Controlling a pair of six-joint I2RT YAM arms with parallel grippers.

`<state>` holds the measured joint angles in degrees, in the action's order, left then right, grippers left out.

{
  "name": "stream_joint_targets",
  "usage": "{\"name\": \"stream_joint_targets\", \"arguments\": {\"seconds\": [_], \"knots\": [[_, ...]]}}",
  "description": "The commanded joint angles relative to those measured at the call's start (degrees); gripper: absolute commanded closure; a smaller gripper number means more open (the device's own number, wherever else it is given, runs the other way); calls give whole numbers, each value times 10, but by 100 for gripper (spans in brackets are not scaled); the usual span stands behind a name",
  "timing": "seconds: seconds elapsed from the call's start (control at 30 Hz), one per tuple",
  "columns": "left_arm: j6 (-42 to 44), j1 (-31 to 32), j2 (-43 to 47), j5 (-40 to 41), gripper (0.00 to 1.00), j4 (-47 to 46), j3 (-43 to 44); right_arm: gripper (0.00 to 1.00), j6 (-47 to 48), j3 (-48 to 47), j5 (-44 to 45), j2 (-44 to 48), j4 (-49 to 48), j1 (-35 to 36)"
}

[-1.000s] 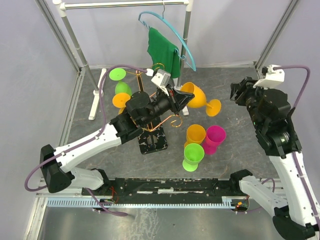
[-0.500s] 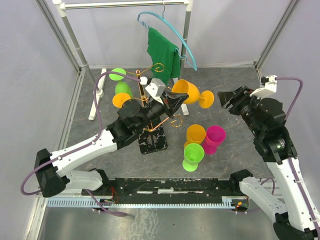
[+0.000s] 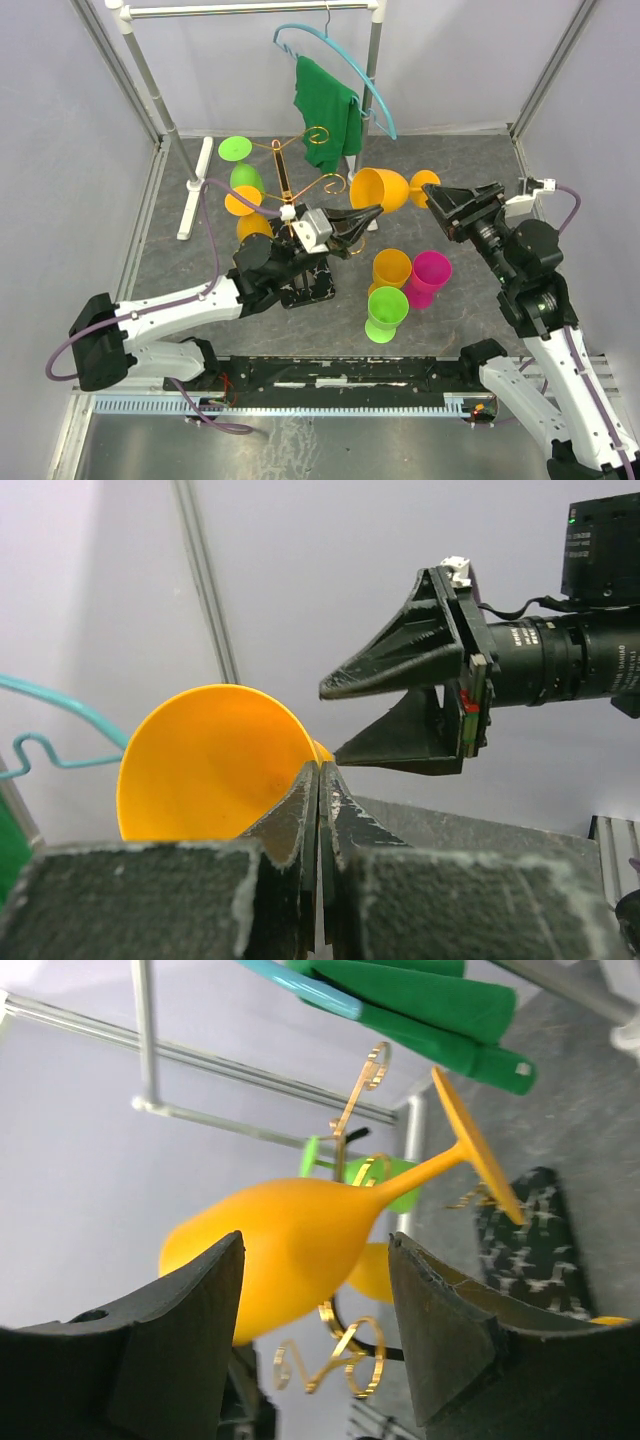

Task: Place the wine glass upside down on the wine glass rack
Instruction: Turn the wine glass upside down at the wine rack.

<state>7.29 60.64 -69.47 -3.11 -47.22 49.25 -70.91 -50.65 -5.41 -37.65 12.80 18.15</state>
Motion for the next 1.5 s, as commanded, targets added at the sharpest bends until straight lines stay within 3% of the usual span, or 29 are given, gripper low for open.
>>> {"name": "stream_joint_targets", "arguments": {"seconds": [0.0,0.5,1.1,1.33,1.47], "knots": [[91,29,-13,17,97,-116,-12,32,-136,16,7,23,-79,1],[142,59,-18,50,97,-171,-32,33,-197,30,51,54,-20,2],[136,77,-46,36,97,-190,-22,36,-208,47,24,-39,-145,7],[121,82,-71,37,97,-215,-23,43,-209,45,27,-45,-158,13],[114,87,-87,34,97,-221,-18,56,-208,44,26,-46,-166,15]]}}
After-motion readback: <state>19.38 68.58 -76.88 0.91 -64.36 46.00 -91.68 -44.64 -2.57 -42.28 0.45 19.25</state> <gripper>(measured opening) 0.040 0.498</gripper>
